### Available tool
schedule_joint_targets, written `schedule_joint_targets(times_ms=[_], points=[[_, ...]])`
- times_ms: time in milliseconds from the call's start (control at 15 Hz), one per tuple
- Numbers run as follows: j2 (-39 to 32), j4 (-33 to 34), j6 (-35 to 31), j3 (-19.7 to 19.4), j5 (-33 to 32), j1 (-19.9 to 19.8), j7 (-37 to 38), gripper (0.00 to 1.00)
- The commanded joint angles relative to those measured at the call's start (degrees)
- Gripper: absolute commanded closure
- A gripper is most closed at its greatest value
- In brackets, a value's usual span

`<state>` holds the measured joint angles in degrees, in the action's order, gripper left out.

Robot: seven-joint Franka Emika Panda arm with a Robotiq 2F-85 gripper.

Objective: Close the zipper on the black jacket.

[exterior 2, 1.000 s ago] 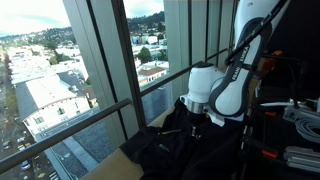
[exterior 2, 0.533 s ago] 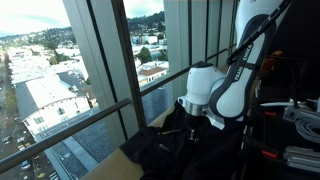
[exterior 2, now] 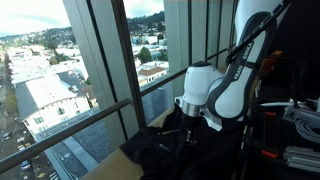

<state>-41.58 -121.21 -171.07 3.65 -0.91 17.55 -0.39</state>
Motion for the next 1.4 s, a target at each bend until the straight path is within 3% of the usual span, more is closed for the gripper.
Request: schedule_joint_targets(times_ms=[0,1333], points=[[0.5,1.1,0.1,0.9,-0.5,1.2,2.4,0.98],[-0.7,4.8,0.2,0.7,-1.0,8.9,5.7,0.98]])
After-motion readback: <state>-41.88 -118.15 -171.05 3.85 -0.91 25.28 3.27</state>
